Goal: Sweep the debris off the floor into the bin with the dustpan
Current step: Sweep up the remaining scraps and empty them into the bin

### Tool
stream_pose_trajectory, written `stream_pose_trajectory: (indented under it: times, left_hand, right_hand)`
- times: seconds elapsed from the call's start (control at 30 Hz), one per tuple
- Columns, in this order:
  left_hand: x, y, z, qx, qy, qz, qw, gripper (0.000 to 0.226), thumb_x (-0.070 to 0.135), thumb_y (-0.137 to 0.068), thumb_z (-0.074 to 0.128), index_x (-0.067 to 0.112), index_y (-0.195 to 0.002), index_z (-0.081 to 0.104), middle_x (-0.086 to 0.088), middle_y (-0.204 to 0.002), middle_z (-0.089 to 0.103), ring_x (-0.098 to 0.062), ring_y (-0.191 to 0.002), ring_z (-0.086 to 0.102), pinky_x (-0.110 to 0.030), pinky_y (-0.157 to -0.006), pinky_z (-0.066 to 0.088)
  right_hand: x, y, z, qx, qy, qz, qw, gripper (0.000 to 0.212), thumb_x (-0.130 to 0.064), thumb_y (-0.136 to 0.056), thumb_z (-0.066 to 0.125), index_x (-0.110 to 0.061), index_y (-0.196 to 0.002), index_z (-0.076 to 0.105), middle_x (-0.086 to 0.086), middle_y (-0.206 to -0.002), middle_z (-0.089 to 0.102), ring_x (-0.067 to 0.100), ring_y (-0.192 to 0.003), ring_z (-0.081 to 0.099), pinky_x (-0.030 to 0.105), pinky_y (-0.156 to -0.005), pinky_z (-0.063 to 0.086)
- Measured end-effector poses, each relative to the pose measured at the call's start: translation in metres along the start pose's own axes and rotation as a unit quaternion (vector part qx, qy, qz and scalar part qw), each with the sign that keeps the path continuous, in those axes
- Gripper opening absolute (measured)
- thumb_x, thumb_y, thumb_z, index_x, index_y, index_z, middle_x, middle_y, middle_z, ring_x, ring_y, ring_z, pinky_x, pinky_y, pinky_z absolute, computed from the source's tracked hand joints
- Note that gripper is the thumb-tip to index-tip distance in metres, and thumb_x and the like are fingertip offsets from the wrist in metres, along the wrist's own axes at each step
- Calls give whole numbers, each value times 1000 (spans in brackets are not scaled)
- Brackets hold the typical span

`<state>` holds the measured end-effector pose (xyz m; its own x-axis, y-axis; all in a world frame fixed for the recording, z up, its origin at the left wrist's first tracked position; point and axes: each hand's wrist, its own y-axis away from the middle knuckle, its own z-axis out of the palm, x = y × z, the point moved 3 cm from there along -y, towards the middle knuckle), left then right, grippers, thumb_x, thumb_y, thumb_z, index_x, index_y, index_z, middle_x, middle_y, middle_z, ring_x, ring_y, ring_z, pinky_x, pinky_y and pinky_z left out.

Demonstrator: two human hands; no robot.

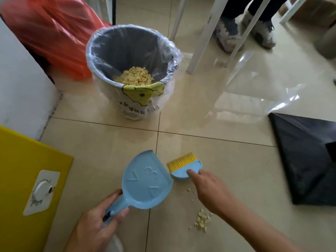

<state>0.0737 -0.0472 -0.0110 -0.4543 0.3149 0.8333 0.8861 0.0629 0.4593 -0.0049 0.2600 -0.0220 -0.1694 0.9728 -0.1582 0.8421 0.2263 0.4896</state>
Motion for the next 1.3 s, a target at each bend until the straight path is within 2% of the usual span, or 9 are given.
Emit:
stream_pose_trajectory:
  times: [0.1,0.3,0.47,0.73,0.9,1.03,1.13,1.2,1.3]
  left_hand:
    - [-5,8,2,-13,-7,-13,1000,68,30,-84,79,91,-86,48,59,-90,59,37,-89,54,6,-79,44]
    - [-12,14,8,-44,-21,-15,999,56,40,-81,76,89,-90,50,57,-97,61,32,-100,56,9,-79,41]
    - [-6,11,1,-27,-30,-19,999,45,54,-81,73,90,-90,48,59,-91,59,33,-96,56,5,-75,45]
    - [6,15,-4,-14,-25,-32,999,50,45,-79,69,90,-87,49,58,-90,60,23,-93,63,-9,-74,49]
    - [-4,10,-12,47,-2,-57,997,57,34,-85,77,86,-80,53,55,-80,62,14,-89,67,-8,-73,52]
    - [-11,6,-15,121,37,-67,990,28,42,-83,78,67,-87,66,9,-108,77,-31,-109,69,-45,-92,52]
    - [-10,4,-16,139,43,-59,988,19,33,-90,73,50,-96,66,-23,-112,73,-48,-105,65,-62,-95,51]
    - [-11,2,-19,137,61,-55,987,15,43,-88,75,54,-94,68,-16,-92,74,-37,-79,62,-57,-83,55]
    - [-19,-1,-19,106,73,-76,989,17,39,-90,72,52,-102,72,8,-50,56,-22,-63,48,-34,-66,41]
  right_hand:
    - [11,47,10,-22,-21,9,999,52,-17,-98,38,-32,-148,34,2,-115,54,25,-107,53,35,-83,44]
    - [49,28,-22,120,-71,158,978,43,-31,-107,34,-26,-149,40,8,-121,57,32,-113,57,42,-90,47]
    - [48,6,-13,57,-16,259,964,31,-15,-99,35,-14,-126,50,17,-115,65,38,-104,64,42,-80,50]
    - [-37,64,27,21,-82,201,976,21,-20,-100,33,-23,-114,49,5,-103,66,32,-97,64,39,-66,38]
    - [-48,53,-28,150,-97,172,969,25,-28,-104,31,-29,-123,48,0,-96,59,27,-88,59,38,-66,41]
    - [-65,-16,-31,148,-118,109,976,45,-18,-100,36,-25,-145,39,6,-109,54,33,-101,57,41,-77,44]
    - [-88,-41,-3,94,-91,33,991,52,-9,-91,40,-22,-141,39,6,-98,48,36,-95,59,38,-68,41]
    - [-100,-30,17,54,-59,-28,996,57,-8,-89,41,-22,-145,37,10,-100,53,37,-90,59,42,-66,45]
    - [-83,-3,29,74,6,-88,993,56,-12,-85,42,-21,-139,50,8,-90,59,34,-77,60,39,-59,43]
